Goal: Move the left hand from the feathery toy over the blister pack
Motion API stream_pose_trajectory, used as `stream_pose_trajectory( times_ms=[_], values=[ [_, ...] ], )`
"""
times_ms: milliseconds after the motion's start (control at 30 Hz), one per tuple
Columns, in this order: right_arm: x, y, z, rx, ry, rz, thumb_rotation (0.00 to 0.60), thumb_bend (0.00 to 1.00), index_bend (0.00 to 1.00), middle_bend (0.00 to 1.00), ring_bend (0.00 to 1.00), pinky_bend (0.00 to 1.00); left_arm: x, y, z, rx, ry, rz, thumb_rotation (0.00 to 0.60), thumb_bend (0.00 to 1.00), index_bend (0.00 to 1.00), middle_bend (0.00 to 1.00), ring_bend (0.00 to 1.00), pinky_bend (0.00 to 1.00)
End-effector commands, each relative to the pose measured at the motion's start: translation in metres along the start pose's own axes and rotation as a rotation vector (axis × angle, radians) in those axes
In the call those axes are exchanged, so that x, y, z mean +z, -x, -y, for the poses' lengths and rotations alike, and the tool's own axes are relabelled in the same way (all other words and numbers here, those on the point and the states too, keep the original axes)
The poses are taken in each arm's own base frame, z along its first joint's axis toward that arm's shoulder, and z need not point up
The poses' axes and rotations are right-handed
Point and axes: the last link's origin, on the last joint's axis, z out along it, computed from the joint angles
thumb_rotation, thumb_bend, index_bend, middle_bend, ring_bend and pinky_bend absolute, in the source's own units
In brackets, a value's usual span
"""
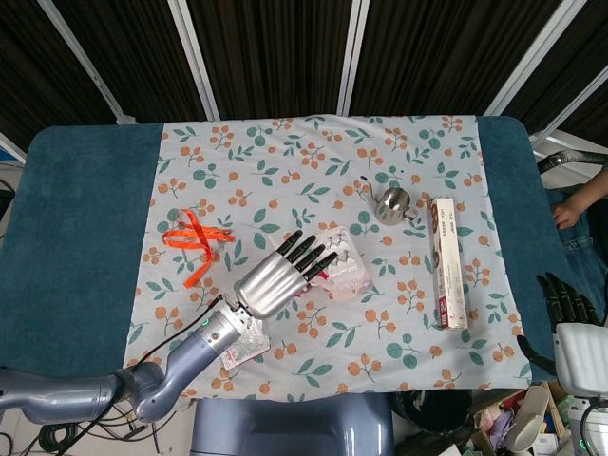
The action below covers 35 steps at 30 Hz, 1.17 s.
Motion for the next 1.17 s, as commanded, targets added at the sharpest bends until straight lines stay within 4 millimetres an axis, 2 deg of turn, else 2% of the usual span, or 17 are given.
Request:
stream_pose_trajectory(
  times_ms=[33,200,367,500,633,800,900,1000,1167],
  values=[
    [0.000,0.000,0.000,-0.001,0.001,-0.001,0.600,0.14,0.06,0.05,0.10,0.16,-0.006,-0.013,0.019,-0.004,-0.067,-0.027,0.600,0.27,0.01,0.13,0.06,0.14],
    [0.000,0.000,0.000,-0.005,0.002,0.000,0.600,0.14,0.06,0.05,0.10,0.16,-0.033,-0.034,0.056,-0.032,-0.175,-0.024,0.600,0.27,0.01,0.12,0.05,0.14],
    [0.000,0.000,0.000,-0.007,0.005,-0.003,0.600,0.15,0.06,0.05,0.10,0.16,-0.071,-0.051,0.090,-0.055,-0.275,-0.039,0.600,0.27,0.01,0.12,0.05,0.14],
    [-0.001,0.000,0.001,-0.012,0.003,-0.005,0.600,0.15,0.06,0.05,0.10,0.16,-0.119,-0.051,0.118,-0.029,-0.372,0.012,0.600,0.27,0.01,0.11,0.05,0.13],
    [-0.001,0.000,0.001,-0.013,0.004,-0.008,0.600,0.15,0.06,0.05,0.10,0.16,-0.177,-0.042,0.138,-0.034,-0.481,0.086,0.600,0.26,0.01,0.09,0.02,0.10],
    [-0.001,-0.001,0.001,-0.012,0.004,-0.009,0.600,0.14,0.06,0.05,0.10,0.16,-0.244,-0.032,0.151,-0.081,-0.597,0.120,0.600,0.26,0.00,0.08,0.01,0.09],
    [-0.001,-0.001,0.002,-0.011,0.002,-0.011,0.600,0.15,0.06,0.05,0.10,0.16,-0.277,-0.022,0.152,-0.118,-0.638,0.149,0.600,0.25,0.00,0.06,0.00,0.06],
    [-0.001,-0.001,0.003,-0.011,-0.002,-0.013,0.600,0.15,0.06,0.05,0.10,0.16,-0.297,-0.016,0.149,-0.172,-0.645,0.153,0.600,0.25,0.00,0.06,0.00,0.05],
    [-0.001,-0.002,0.002,-0.009,-0.003,-0.018,0.600,0.15,0.06,0.05,0.10,0.16,-0.316,-0.015,0.151,-0.173,-0.644,0.114,0.600,0.22,0.00,0.06,0.00,0.04]
  ],
)
